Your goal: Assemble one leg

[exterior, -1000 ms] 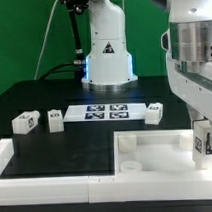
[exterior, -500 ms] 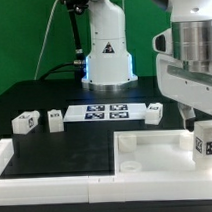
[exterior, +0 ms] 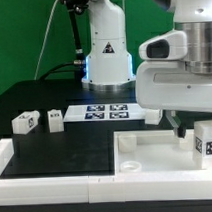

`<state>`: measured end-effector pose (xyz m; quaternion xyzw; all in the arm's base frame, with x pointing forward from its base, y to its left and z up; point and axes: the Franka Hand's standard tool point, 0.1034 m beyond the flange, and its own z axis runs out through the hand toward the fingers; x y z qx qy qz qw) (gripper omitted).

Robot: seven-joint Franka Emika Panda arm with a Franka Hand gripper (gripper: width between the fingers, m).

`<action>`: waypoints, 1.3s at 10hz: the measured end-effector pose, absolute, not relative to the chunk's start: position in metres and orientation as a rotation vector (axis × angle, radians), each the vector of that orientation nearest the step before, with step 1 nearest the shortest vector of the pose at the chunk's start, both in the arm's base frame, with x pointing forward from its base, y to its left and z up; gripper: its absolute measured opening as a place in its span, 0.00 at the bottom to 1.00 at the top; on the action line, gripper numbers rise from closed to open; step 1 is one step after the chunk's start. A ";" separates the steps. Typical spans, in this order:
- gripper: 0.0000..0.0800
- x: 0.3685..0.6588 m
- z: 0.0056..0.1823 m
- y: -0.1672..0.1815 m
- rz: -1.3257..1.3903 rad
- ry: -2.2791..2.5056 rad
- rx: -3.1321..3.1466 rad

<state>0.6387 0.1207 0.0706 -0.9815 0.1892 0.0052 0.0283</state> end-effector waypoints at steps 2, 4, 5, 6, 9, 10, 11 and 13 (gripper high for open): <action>0.81 0.639 0.071 0.121 0.002 0.241 -3.092; 0.81 0.639 0.072 0.118 -0.008 -0.096 -3.111; 0.81 0.640 0.072 0.116 -0.009 -0.182 -3.108; 0.81 0.640 0.072 0.116 -0.008 -0.165 -3.109; 0.36 0.640 0.072 0.116 -0.007 -0.094 -3.112; 0.36 0.640 0.072 0.116 -0.007 -0.096 -3.112; 0.36 0.640 0.072 0.117 -0.009 -0.022 -3.109; 0.36 0.639 0.071 0.118 -0.014 0.519 -3.057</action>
Offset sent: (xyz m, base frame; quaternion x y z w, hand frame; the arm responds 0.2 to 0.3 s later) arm 0.0002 0.0011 0.0042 0.0050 -0.0047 -0.2844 0.9587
